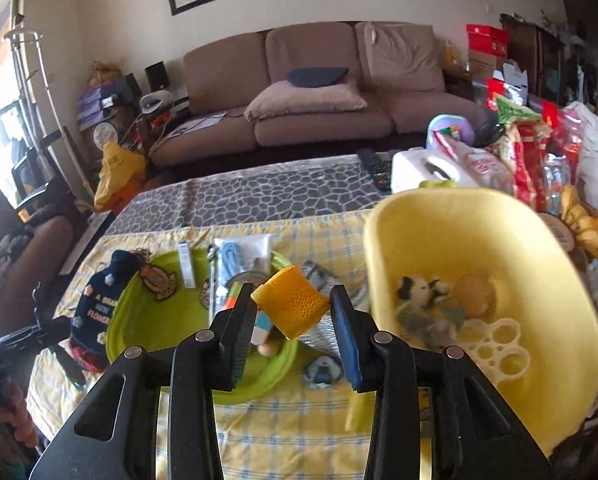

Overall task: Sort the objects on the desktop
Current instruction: 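Drop the sponge into the yellow tub with the right tool while the left drops the blue robot toy there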

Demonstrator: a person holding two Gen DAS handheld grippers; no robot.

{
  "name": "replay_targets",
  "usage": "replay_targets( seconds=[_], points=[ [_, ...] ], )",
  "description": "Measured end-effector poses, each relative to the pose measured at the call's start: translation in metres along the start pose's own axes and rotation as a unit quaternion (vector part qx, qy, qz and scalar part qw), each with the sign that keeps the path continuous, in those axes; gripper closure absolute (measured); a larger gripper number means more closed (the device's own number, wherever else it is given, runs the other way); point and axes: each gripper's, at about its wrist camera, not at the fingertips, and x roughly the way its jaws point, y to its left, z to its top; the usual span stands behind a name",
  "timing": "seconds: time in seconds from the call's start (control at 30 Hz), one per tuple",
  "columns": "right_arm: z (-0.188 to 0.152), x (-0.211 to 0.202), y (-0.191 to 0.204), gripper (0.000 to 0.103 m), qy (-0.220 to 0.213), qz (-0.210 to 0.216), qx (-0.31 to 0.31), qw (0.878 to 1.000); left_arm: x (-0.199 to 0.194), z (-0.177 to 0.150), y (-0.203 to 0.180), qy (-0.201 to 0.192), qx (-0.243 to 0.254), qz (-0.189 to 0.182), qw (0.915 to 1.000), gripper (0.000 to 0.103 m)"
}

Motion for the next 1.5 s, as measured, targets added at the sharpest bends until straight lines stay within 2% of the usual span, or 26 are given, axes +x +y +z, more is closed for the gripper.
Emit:
replay_targets(
  seconds=[0.23,0.43,0.5,0.63,0.73,0.83,0.97,1.1,1.23,1.37,1.43,1.5],
  points=[
    [-0.016,-0.016,-0.09,0.065,0.015,-0.063,0.069,0.996,0.027,0.016,-0.067,0.016,0.037,-0.047,0.9981,0.079],
    [-0.03,-0.016,-0.124,0.063,0.048,-0.077,0.08,0.993,0.056,0.045,-0.147,0.026,0.088,-0.084,0.9923,0.079],
    [-0.033,-0.015,-0.13,0.057,0.053,-0.08,0.085,0.992,0.064,0.055,-0.174,0.026,0.103,-0.095,0.9898,0.078],
    [-0.033,-0.029,-0.142,0.042,0.024,-0.074,0.111,0.991,0.088,0.076,-0.224,0.034,0.132,-0.11,0.9846,0.078],
    [-0.03,-0.042,-0.15,0.041,-0.004,-0.076,0.129,0.989,0.115,0.081,-0.257,0.062,0.149,-0.116,0.98,0.078],
    [-0.028,-0.056,-0.159,0.035,-0.033,-0.09,0.15,0.984,0.143,0.072,-0.285,0.095,0.177,-0.104,0.974,0.078],
    [-0.029,-0.077,-0.179,0.034,-0.07,-0.1,0.186,0.975,0.175,0.051,-0.312,0.131,0.217,-0.079,0.9642,0.079],
    [-0.034,-0.095,-0.199,0.033,-0.096,-0.11,0.219,0.965,0.204,0.031,-0.331,0.178,0.25,-0.066,0.9495,0.079],
    [-0.038,-0.1,-0.213,0.032,-0.101,-0.11,0.24,0.959,0.222,0.006,-0.343,0.212,0.273,-0.051,0.937,0.079],
    [-0.038,-0.1,-0.212,0.032,-0.1,-0.108,0.24,0.96,0.234,-0.011,-0.353,0.229,0.28,-0.062,0.9301,0.079],
    [-0.037,-0.098,-0.209,0.032,-0.099,-0.108,0.234,0.961,0.239,-0.015,-0.359,0.238,0.282,-0.079,0.926,0.079],
    [-0.036,-0.098,-0.207,0.032,-0.098,-0.108,0.23,0.962,0.244,-0.019,-0.363,0.242,0.289,-0.077,0.923,0.079]
  ],
)
